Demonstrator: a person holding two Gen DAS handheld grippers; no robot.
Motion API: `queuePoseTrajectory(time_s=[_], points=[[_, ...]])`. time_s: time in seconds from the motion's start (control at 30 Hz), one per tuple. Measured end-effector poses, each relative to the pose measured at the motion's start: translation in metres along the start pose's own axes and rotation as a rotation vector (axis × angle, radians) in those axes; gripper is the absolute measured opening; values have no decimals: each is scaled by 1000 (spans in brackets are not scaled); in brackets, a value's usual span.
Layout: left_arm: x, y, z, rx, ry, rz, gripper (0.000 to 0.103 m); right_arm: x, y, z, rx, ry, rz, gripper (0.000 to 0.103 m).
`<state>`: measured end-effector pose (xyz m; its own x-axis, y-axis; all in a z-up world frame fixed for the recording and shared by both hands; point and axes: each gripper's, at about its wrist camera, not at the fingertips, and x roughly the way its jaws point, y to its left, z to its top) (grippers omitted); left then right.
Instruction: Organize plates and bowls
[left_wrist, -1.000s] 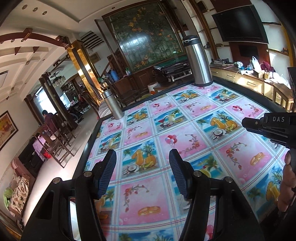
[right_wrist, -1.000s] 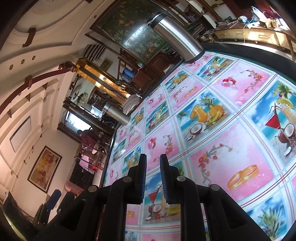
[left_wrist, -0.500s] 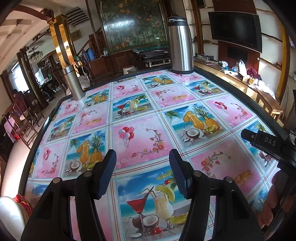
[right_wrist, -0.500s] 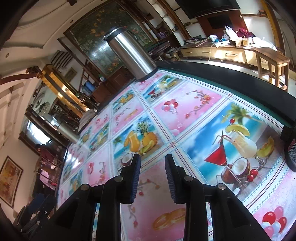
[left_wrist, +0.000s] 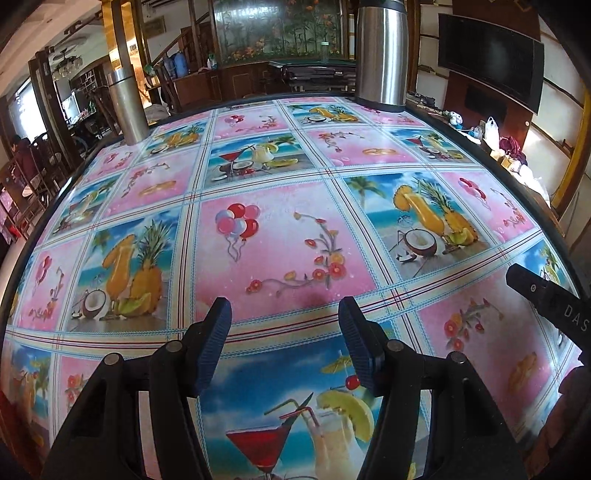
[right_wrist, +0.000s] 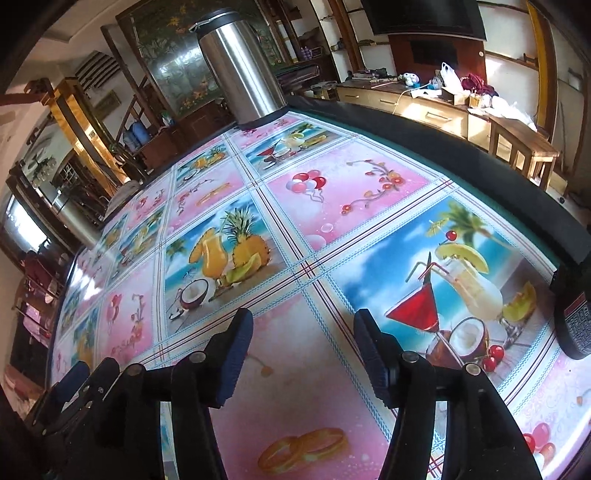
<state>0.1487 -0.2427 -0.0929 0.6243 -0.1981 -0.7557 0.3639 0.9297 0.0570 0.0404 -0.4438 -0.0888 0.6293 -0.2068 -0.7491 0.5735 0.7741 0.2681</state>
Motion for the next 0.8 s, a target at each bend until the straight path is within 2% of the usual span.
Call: queuePoseTrajectory(time_s=[0.1, 0.17, 0.23, 0.3, 0.33, 0.43, 0.57, 0.8], points=[[9, 3, -3, -14, 32, -31, 62, 3, 4, 0, -25, -11, -42, 69], [8, 5, -3, -28, 24, -34, 70, 6, 7, -1, -50, -21, -97, 74], [10, 7, -3, -35, 39, -45, 73, 8, 9, -1, -69, -15, -136, 81], [14, 7, -3, -38, 56, -28, 89, 10, 8, 0, -71, -7, -153, 89], [15, 8, -3, -41, 62, -29, 91, 12, 7, 1, -66, 1, -173, 97], [20, 10, -3, -50, 85, -23, 103, 17, 7, 2, -72, 23, -211, 103], [20, 10, -3, -50, 85, -23, 103, 22, 13, 1, -110, 43, -260, 103], [20, 10, -3, -50, 85, -23, 103, 23, 11, 1, -110, 44, -261, 103]])
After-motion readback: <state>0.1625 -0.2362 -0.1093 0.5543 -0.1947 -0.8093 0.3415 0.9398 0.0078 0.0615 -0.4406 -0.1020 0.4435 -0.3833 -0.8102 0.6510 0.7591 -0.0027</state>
